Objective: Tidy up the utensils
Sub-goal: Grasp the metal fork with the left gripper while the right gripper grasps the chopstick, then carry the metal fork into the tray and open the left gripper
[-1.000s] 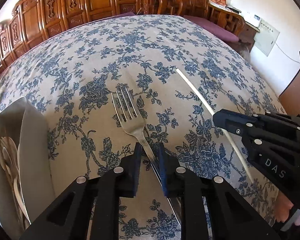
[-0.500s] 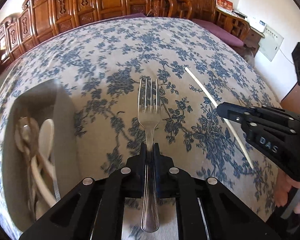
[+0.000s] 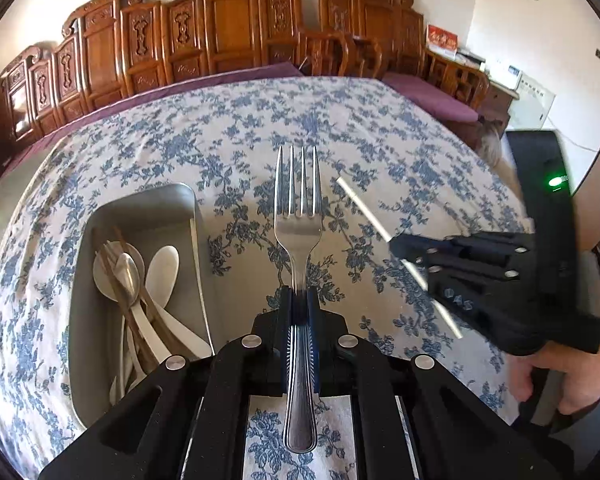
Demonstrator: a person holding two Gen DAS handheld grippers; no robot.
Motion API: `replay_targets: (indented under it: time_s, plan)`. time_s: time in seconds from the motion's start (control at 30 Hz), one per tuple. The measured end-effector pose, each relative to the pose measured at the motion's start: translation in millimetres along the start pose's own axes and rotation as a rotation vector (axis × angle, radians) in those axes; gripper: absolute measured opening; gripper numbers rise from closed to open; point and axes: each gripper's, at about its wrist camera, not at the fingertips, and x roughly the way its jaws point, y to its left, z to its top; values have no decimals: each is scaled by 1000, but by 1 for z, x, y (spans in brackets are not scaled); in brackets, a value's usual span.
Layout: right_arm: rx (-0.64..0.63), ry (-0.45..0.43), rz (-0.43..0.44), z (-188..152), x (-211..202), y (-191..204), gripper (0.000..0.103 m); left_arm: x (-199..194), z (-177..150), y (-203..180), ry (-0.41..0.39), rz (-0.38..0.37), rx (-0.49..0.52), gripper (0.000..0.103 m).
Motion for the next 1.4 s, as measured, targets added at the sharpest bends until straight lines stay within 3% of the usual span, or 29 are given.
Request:
replay_targets:
  time_s: [0.43, 0.9, 1.13, 1.4]
  plan:
    - [-11, -30, 43, -1, -13, 14, 6, -45, 4, 22, -82, -10, -46, 6]
    - [-66, -129, 157, 3, -52, 65, 6, -69, 8, 73, -134, 55, -118, 6]
    - [-105, -133, 194, -1, -56, 88, 6, -57, 9, 89, -123, 77, -146, 6]
    - [-93, -110, 186, 0, -44, 76, 6, -16, 8, 96, -65, 87, -160, 6]
